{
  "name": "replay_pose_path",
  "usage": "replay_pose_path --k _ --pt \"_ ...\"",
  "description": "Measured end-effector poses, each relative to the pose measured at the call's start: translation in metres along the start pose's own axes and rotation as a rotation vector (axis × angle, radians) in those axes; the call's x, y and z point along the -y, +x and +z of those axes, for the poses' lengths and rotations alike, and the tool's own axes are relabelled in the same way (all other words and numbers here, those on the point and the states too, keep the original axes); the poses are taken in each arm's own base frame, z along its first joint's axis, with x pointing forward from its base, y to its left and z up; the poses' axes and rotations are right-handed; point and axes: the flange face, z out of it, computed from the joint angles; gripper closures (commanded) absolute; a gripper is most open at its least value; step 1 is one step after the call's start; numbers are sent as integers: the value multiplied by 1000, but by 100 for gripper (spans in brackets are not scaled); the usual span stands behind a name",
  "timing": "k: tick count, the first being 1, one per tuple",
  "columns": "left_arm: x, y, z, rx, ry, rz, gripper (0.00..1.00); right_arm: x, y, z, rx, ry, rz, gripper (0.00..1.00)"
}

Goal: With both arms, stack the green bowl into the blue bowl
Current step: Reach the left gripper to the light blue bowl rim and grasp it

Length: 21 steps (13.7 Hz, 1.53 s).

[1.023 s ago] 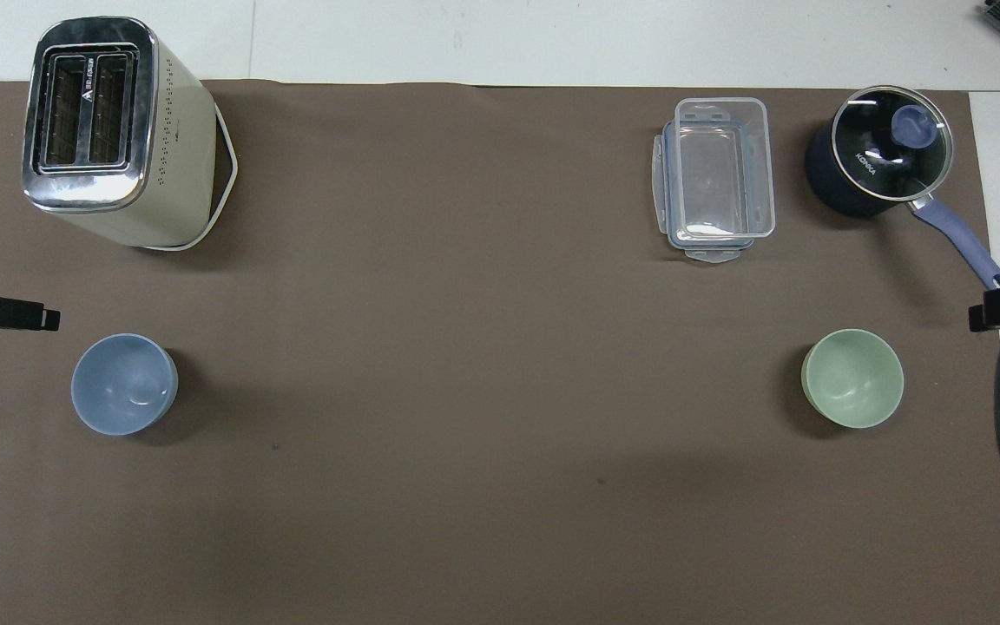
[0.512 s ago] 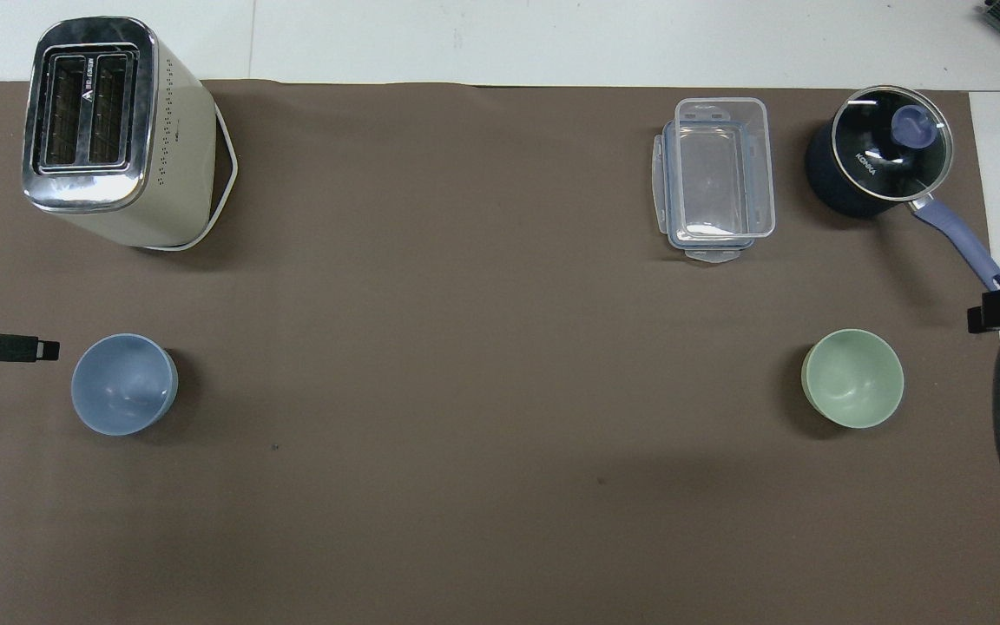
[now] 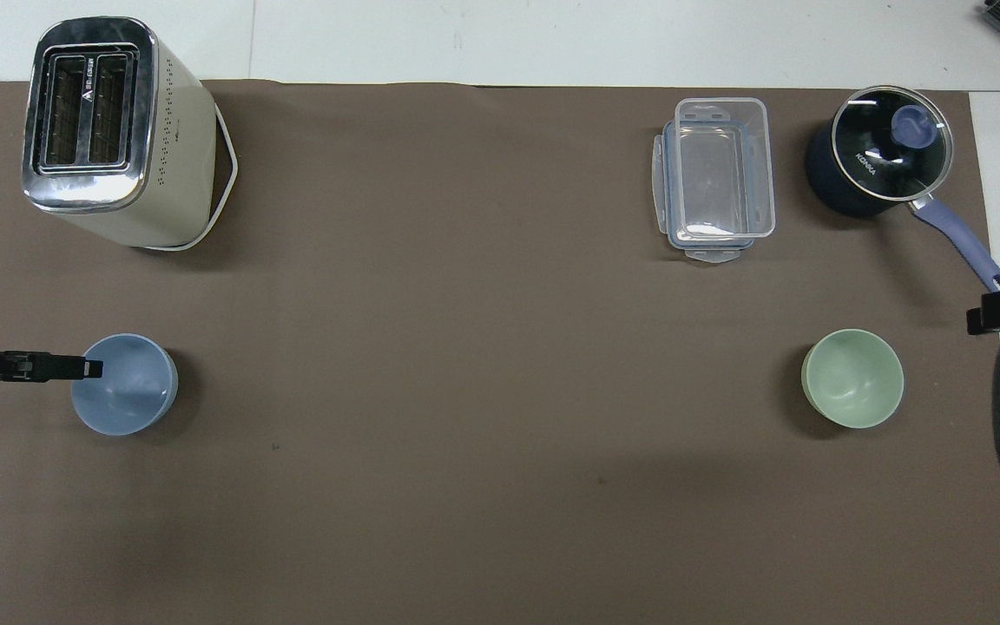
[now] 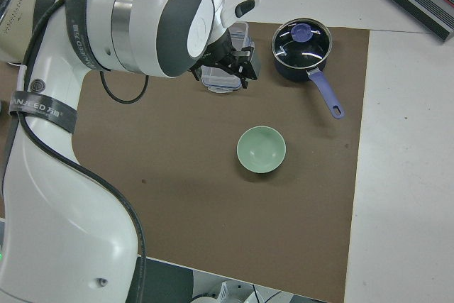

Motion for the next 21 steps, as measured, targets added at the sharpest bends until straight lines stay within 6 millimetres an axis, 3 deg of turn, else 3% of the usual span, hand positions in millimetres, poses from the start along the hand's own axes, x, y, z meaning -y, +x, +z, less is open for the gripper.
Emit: replay_pose_path --k 4,11,12,14,15,21 --pt "10 4 22 0 11 -11 14 0 0 0 0 0 0 0" --pt "19 3 36 14 9 -26 49 0 0 0 0 0 0 0" --pt "20 3 35 14 9 -28 60 0 0 0 0 0 0 0" --pt "21 2 36 14 9 -29 92 0 0 0 1 0 0 0" --pt "21 2 36 15 8 -28 100 0 0 0 1 0 0 0" --pt "32 -6 35 30 -6 2 100 0 0 0 1 0 0 0"
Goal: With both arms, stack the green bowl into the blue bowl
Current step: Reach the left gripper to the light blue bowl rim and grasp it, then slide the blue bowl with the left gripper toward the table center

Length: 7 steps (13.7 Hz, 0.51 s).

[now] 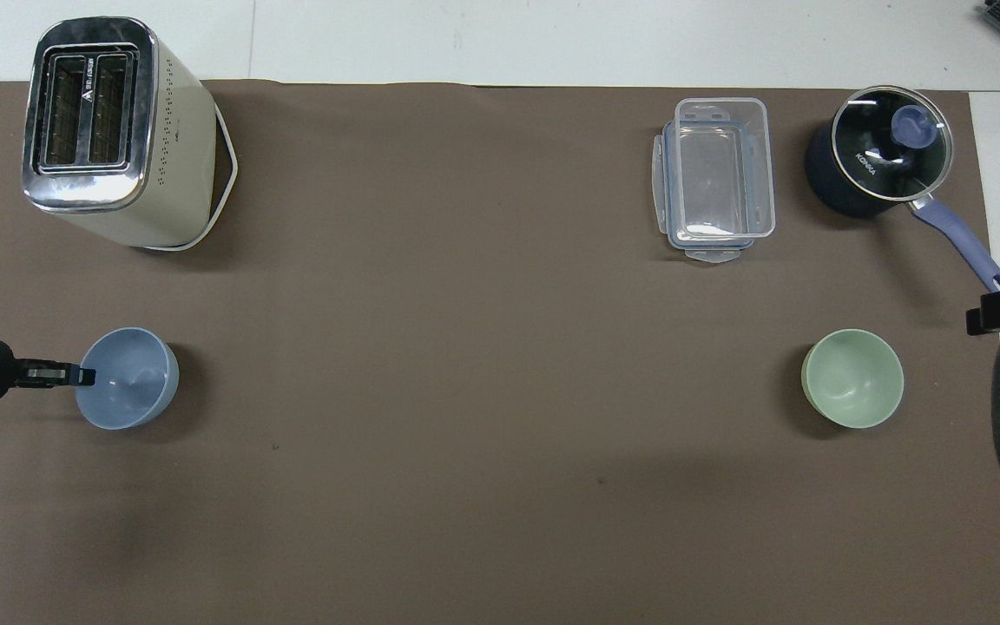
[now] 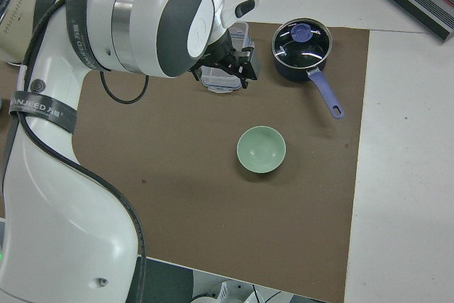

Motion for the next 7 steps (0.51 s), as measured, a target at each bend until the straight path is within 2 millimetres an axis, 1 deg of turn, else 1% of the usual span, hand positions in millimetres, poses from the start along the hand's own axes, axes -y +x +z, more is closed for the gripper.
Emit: replay_pose_path --k 2,3,4,5,6,7 --pt "-6 1 -6 -2 -3 12 100 0 0 0 0 0 0 0" --pt "-16 2 -14 -5 -6 21 100 0 0 0 0 0 0 0" --pt "-30 4 -23 -10 -7 31 100 0 0 0 1 0 0 0" --pt "-50 8 -33 -20 -4 38 100 0 0 0 1 0 0 0" --pt "-76 13 -42 -31 0 33 100 0 0 0 0 0 0 0" --pt "-106 18 -47 -39 3 24 100 0 0 0 0 0 0 0"
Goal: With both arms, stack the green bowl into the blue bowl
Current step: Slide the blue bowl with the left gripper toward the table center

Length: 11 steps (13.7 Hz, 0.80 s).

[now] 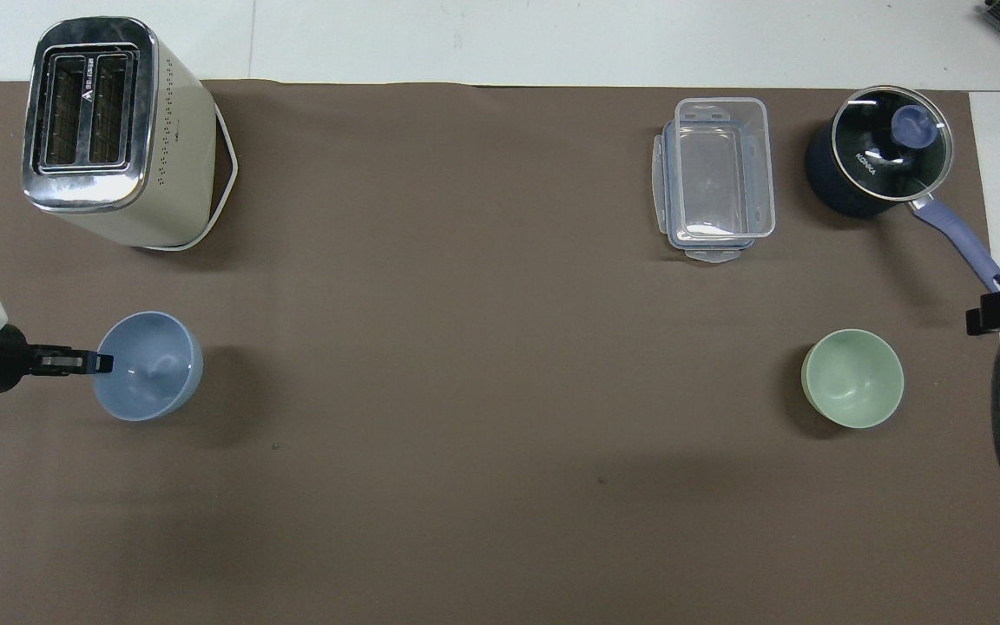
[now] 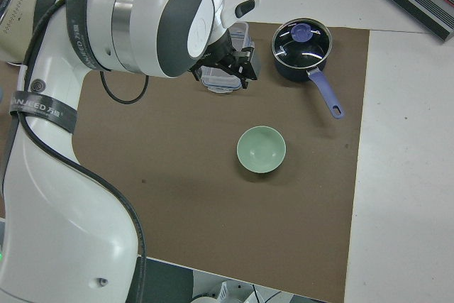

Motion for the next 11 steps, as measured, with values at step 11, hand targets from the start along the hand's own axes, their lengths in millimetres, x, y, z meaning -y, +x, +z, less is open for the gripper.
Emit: replay_pose_path --k 11 --pt "-351 -27 136 56 18 -131 100 0 0 1 2 0 0 0"
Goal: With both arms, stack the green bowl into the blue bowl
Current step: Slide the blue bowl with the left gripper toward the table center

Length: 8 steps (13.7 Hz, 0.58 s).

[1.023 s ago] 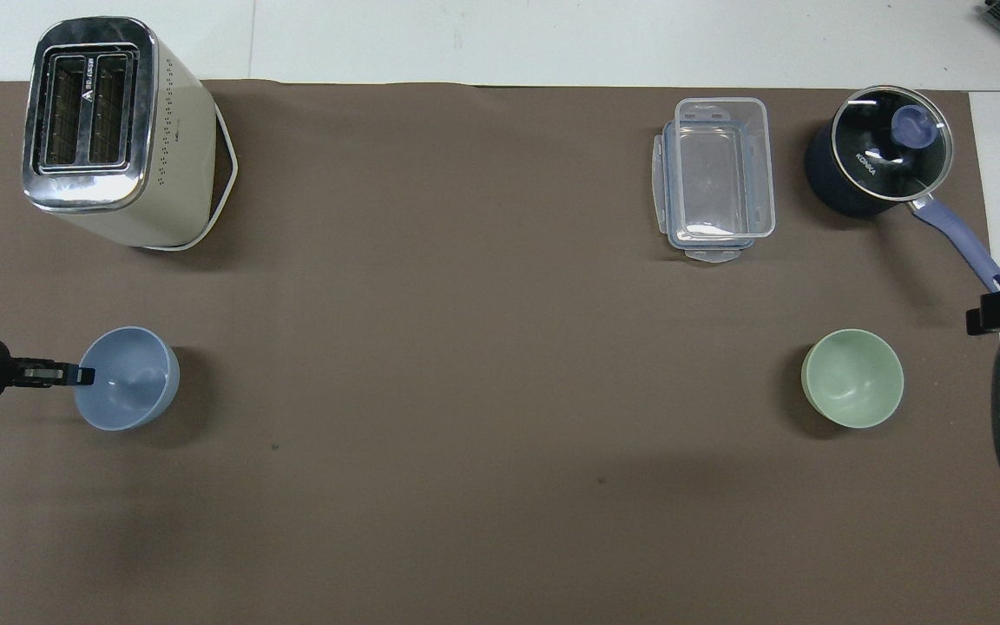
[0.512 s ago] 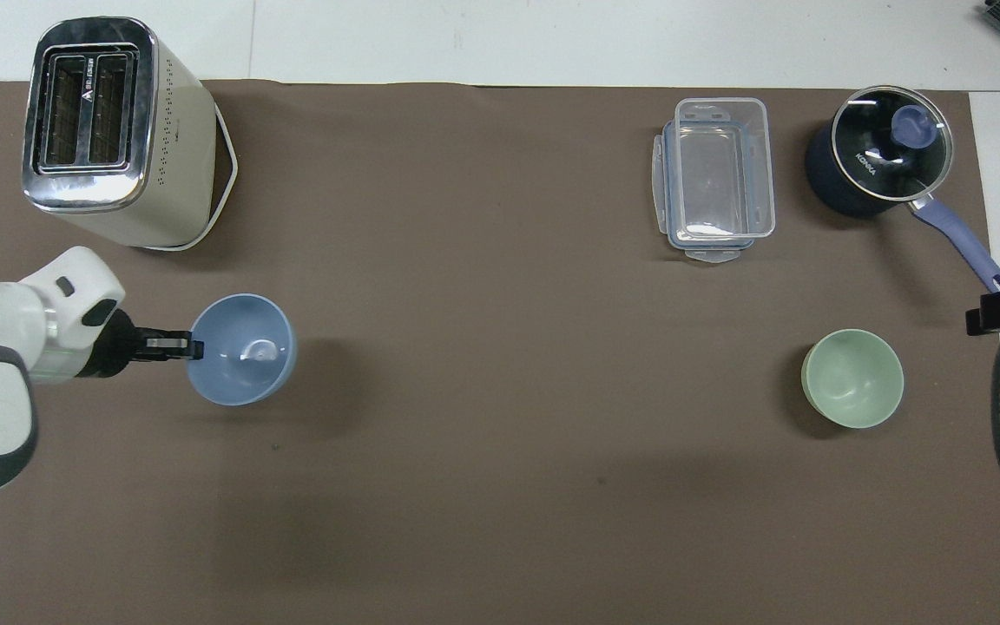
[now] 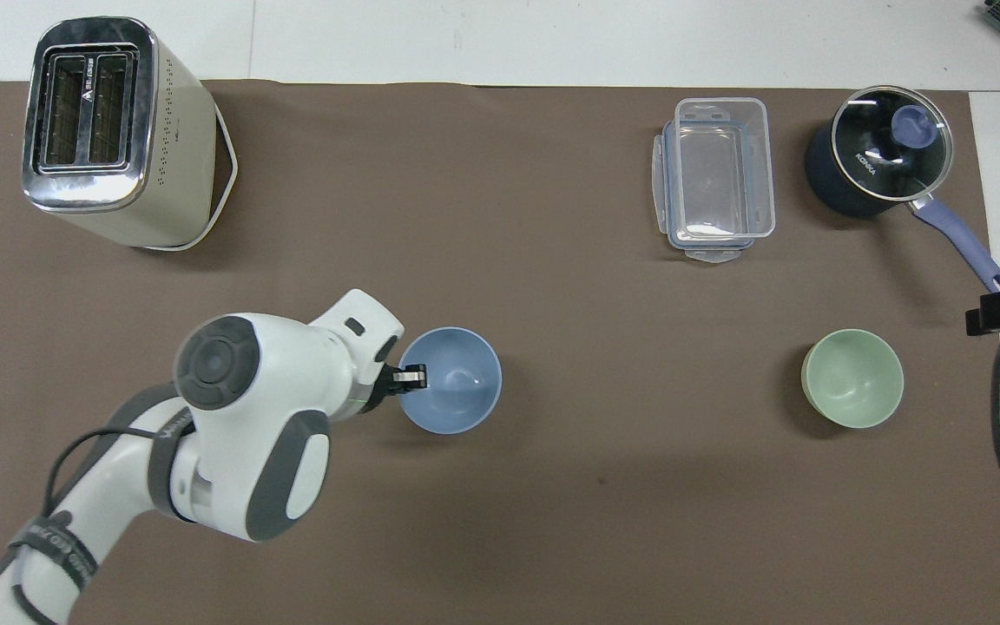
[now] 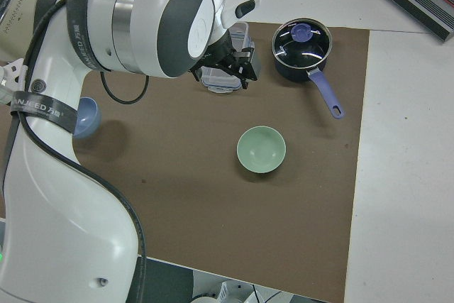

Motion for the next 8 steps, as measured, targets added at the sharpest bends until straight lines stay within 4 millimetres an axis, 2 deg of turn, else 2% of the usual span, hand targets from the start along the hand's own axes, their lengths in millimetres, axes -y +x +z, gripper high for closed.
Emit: replay_pose_path --k 2,5,6,7,8 --pt "-34 -23 24 1 2 0 100 0 0 0 1 0 0 0" --pt "-54 -40 50 -1 7 -5 100 0 0 0 1 0 1 0" --pt "-58 -44 56 4 12 -4 67 0 0 0 1 0 1 0" --pt "-61 -46 59 3 12 -6 21 0 0 0 1 0 1 0" --pt "-62 -47 59 1 11 -10 0 0 0 1 1 0 1 0"
